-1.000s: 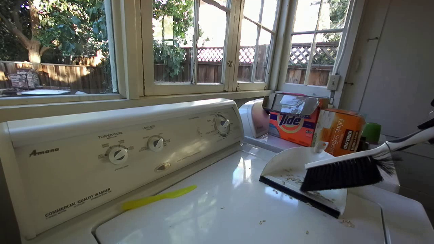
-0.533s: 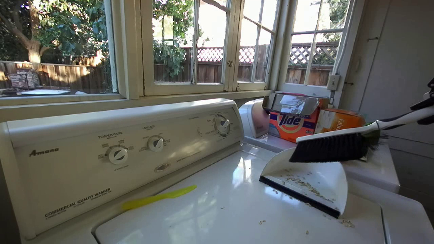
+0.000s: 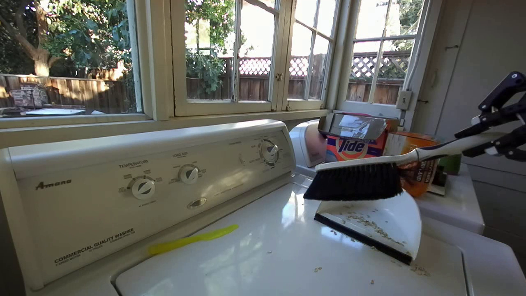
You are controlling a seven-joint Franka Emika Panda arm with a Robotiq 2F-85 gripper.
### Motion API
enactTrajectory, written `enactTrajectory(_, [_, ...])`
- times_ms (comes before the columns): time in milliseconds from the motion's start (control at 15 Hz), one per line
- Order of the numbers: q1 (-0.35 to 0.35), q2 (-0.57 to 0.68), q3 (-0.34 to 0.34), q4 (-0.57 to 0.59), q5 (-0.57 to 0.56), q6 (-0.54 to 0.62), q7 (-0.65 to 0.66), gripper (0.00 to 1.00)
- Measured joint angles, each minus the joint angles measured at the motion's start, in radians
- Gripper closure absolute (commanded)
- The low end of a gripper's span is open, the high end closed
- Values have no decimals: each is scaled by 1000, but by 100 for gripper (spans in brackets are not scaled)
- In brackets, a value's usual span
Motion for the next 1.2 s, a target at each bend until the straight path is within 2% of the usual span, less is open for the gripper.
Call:
enactTrajectory(600, [-11, 79, -24, 0, -262, -313, 242, 93])
enactTrajectory(1200, [-29, 174, -53, 45, -543, -505, 534, 93])
